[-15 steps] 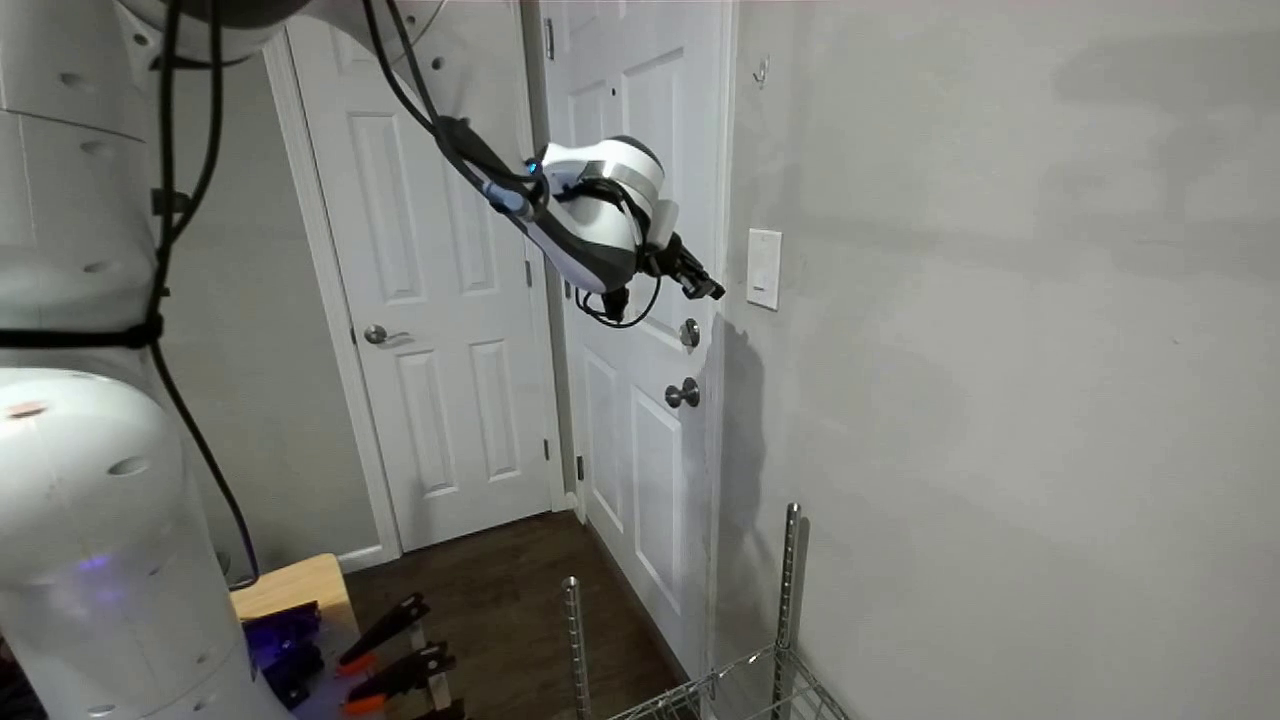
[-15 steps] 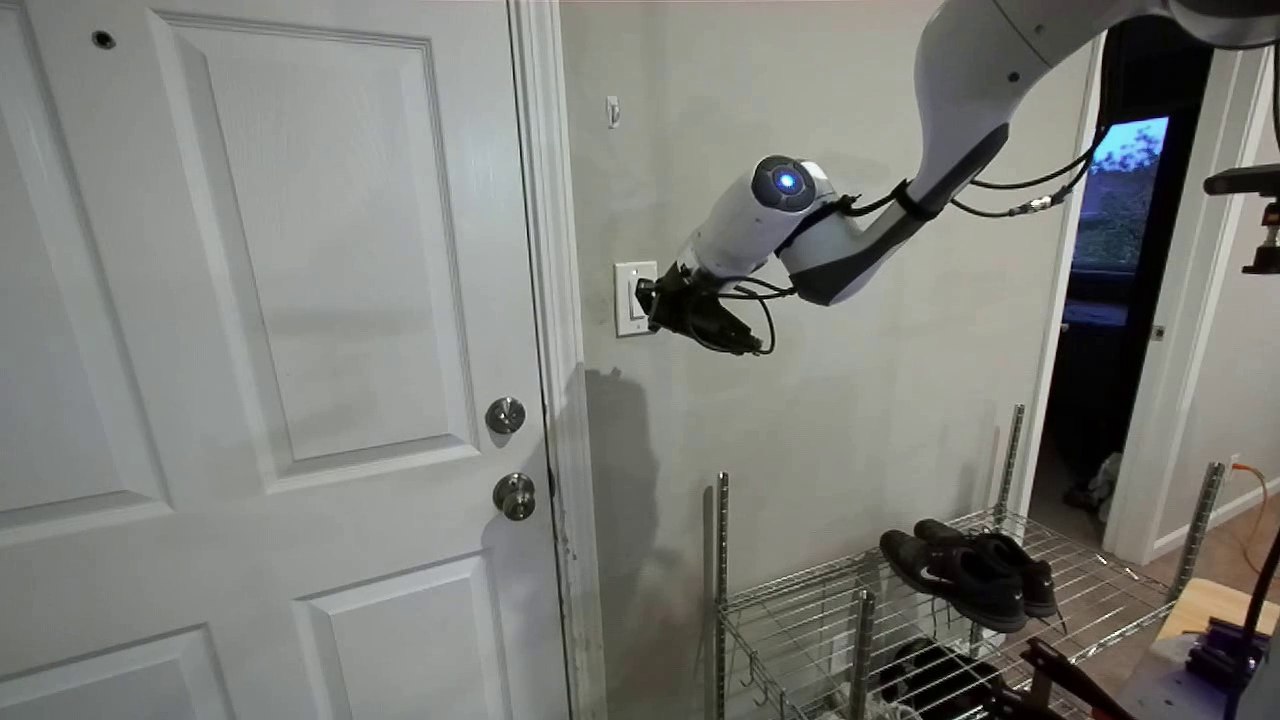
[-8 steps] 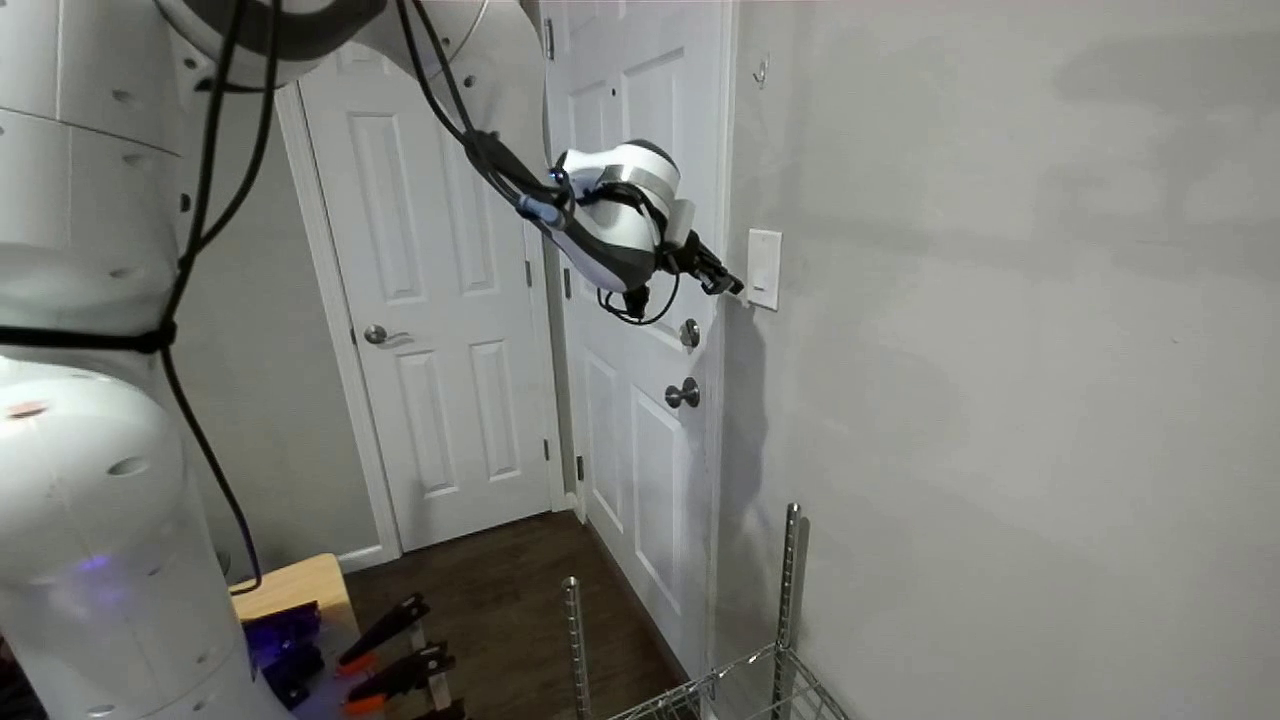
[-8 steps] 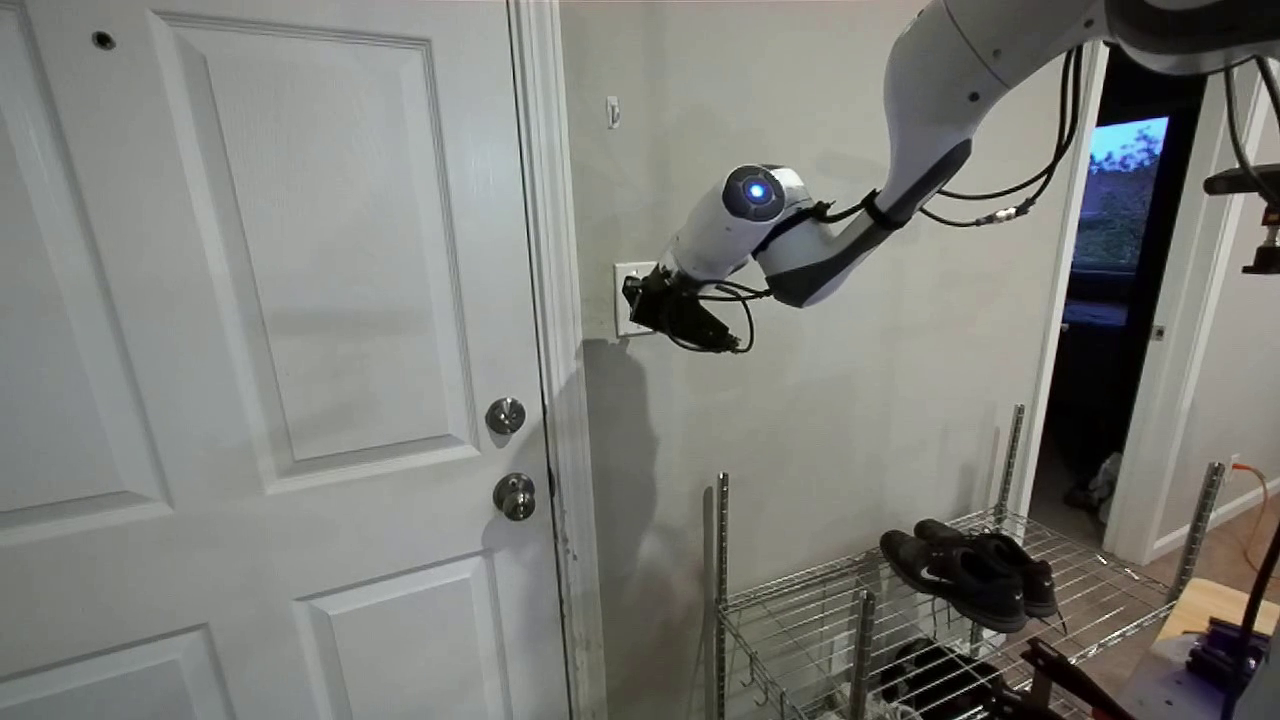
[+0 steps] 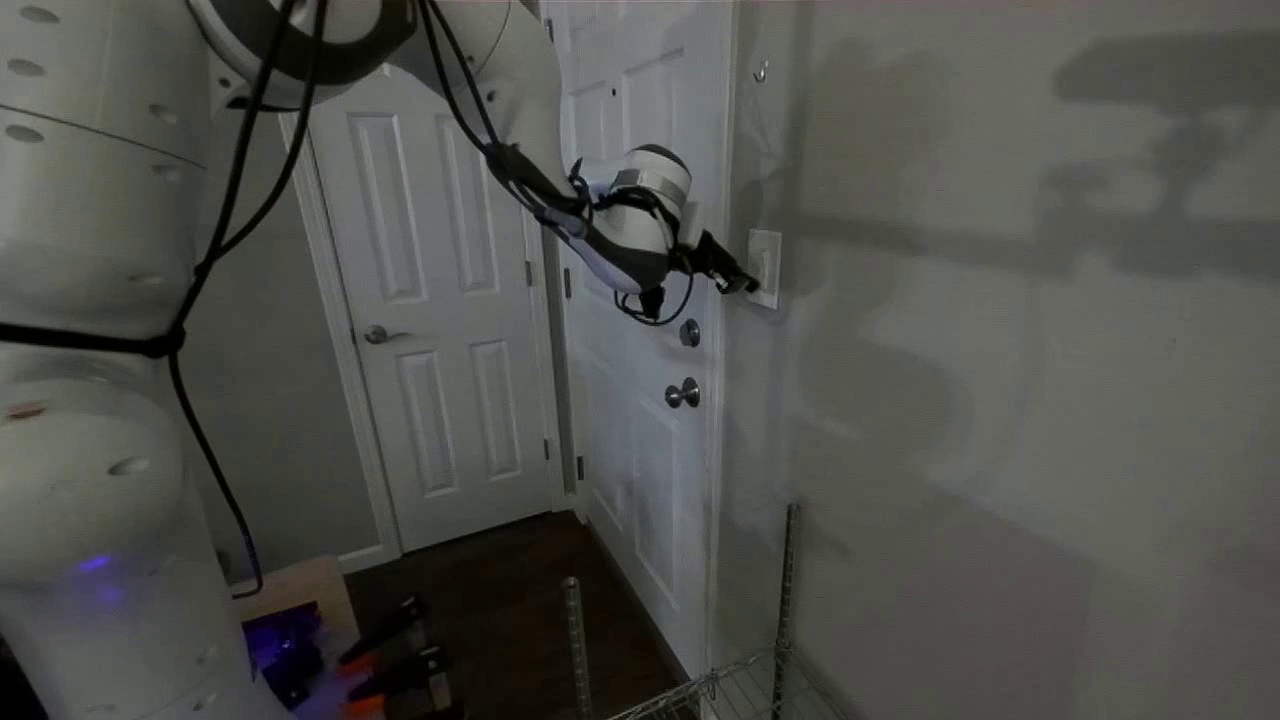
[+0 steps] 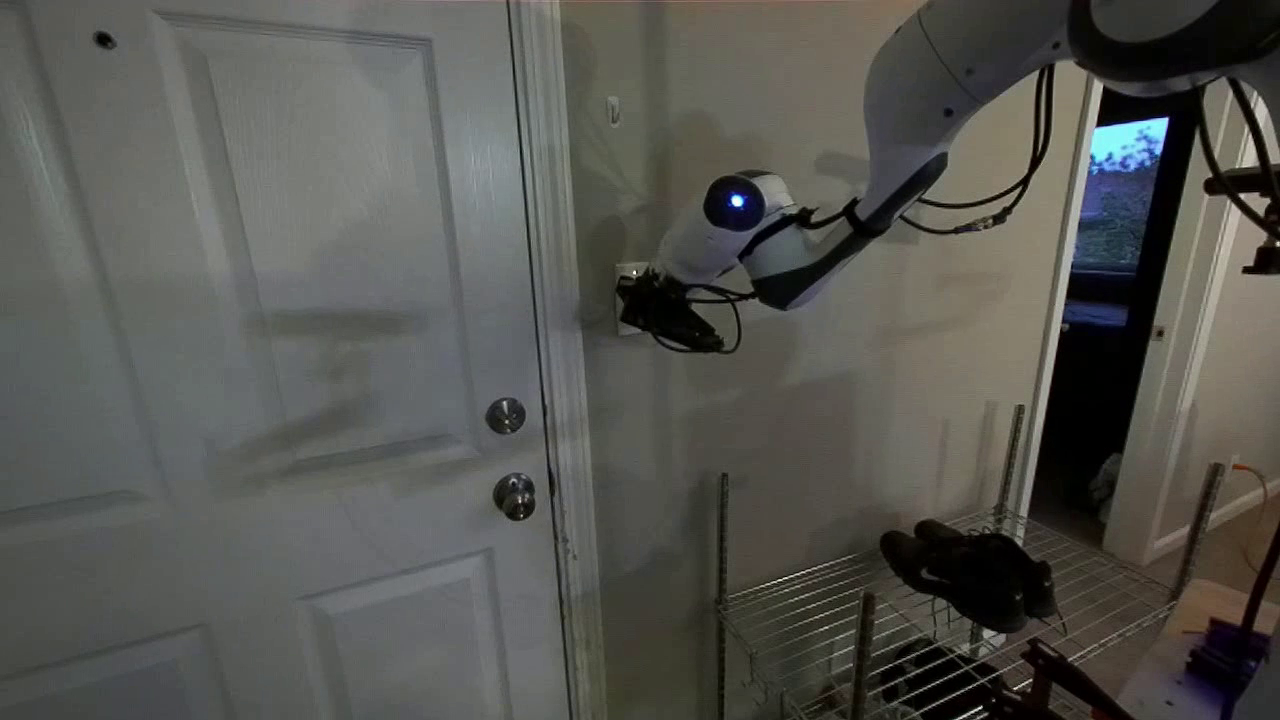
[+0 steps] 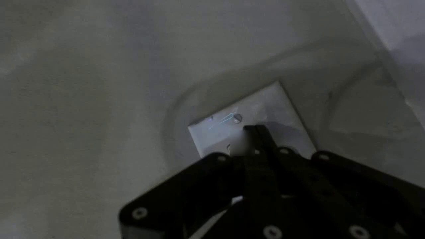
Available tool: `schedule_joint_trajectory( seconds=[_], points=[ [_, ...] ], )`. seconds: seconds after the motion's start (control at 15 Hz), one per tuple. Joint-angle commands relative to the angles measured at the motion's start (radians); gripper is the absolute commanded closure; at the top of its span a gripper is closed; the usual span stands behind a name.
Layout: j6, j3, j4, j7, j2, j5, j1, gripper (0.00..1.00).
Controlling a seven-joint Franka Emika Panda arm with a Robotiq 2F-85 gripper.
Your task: Turn off the light switch
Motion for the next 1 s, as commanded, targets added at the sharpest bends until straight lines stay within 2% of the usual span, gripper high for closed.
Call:
schedule_joint_trajectory(
  seconds=[0.0,0.27,0.53,0.93],
  points=[
    [-0.018,-0.004,0.035,0.024,0.017,-0.001,-0.001,0.98],
    [0.019,0.003,-0.019,-0.019,-0.009,0.053,-0.013,0.98],
    [0.097,-0.004,-0.138,0.021,-0.104,0.010,-0.015,0.98],
    [0.135,-0.019,-0.239,-0.008,-0.175,0.033,-0.018,0.99]
  ],
)
